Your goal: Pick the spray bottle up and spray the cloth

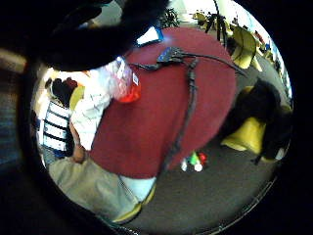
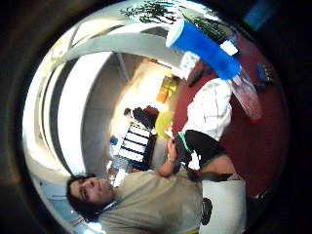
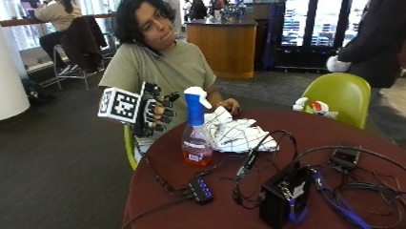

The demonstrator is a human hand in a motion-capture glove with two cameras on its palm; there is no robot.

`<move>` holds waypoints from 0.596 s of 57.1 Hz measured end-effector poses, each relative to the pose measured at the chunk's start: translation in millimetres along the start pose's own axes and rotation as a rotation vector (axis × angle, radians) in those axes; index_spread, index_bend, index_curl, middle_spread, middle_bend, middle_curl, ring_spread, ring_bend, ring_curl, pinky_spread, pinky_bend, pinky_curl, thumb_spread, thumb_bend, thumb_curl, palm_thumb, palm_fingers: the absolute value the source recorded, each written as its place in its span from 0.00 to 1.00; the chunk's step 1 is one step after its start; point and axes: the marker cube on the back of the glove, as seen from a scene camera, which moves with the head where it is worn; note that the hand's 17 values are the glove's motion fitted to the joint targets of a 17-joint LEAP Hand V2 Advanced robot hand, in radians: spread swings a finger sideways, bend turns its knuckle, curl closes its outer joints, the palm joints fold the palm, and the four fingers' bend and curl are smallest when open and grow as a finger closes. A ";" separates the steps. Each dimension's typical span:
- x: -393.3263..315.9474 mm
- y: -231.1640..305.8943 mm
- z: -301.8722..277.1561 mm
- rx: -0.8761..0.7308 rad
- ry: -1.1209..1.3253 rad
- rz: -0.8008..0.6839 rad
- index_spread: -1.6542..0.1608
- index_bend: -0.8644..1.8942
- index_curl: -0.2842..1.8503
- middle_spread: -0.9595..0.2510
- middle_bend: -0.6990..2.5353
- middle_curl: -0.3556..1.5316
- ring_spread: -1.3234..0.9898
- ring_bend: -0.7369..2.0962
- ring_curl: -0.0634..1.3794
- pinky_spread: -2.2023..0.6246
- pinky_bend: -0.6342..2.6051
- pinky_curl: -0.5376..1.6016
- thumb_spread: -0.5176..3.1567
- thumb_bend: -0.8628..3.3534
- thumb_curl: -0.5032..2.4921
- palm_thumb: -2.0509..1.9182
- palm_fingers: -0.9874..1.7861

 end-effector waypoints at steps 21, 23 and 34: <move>14.8 -71.5 40.7 0.319 -0.320 0.024 0.75 0.35 0.23 0.80 0.31 0.38 0.54 0.42 0.29 0.81 0.29 0.42 0.39 0.20 0.30 0.71 0.51; 13.6 -76.9 43.9 0.323 -0.313 0.027 0.75 0.35 0.22 0.80 0.31 0.38 0.54 0.42 0.29 0.81 0.30 0.42 0.39 0.20 0.30 0.71 0.51; 14.8 -100.2 61.9 0.347 -0.287 -0.024 0.76 0.35 0.22 0.79 0.31 0.38 0.53 0.43 0.30 0.79 0.30 0.42 0.38 0.19 0.30 0.69 0.52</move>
